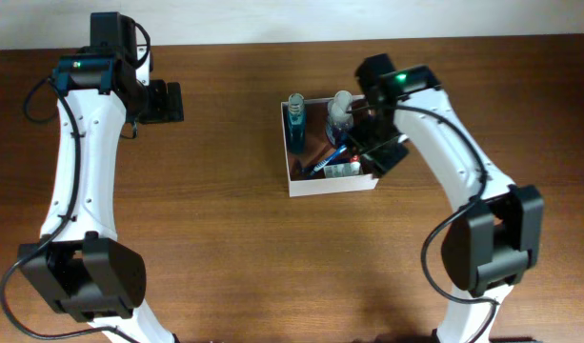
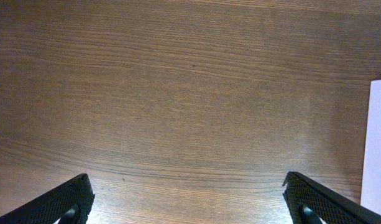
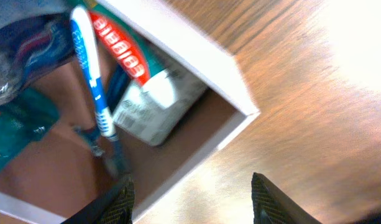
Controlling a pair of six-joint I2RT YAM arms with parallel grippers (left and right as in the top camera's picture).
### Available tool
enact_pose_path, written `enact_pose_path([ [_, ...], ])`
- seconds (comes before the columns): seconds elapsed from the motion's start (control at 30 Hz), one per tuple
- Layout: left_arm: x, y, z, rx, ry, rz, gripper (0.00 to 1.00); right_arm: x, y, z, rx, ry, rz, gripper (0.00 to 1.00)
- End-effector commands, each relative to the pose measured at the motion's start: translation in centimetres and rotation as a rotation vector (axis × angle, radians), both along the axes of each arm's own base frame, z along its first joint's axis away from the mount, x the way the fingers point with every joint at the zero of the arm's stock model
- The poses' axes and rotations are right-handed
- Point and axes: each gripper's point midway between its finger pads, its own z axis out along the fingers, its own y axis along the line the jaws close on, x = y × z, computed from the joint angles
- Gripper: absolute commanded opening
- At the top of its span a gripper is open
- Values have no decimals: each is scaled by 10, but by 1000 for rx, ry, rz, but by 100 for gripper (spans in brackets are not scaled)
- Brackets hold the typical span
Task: Pack container
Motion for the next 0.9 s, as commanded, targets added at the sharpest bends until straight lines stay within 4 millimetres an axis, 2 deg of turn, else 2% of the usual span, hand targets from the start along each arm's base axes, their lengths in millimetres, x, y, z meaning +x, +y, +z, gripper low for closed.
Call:
enact_pose_path([
  [0.0, -1, -2, -1, -9, 3, 2, 99, 4, -15, 36, -2, -108, 89, 55],
  [0.13, -1, -2, -1, -9, 3, 2, 99, -2, -36, 61, -25, -158, 120, 56],
  [0.23, -1, -2, -1, -9, 3, 2, 99, -12, -64, 82, -98, -195, 150, 56],
  [0.33, -1, -2, -1, -9, 3, 2, 99, -30, -93, 105, -171, -226, 242, 56],
  [0.43, -1, -2, -1, -10, 3, 3, 99, -51, -110, 123, -190, -234, 296, 64],
  [0.6, -1, -2, -1, -9, 3, 2, 99, -94, -126, 139, -234, -167, 369, 75],
  [0.63, -1, -2, -1, -9, 3, 2, 99, -97, -128, 140, -245, -170, 392, 76],
  [0.87, -1, -2, -1, -9, 3, 2, 99, -124, -117, 145, -232, -208, 451, 75],
])
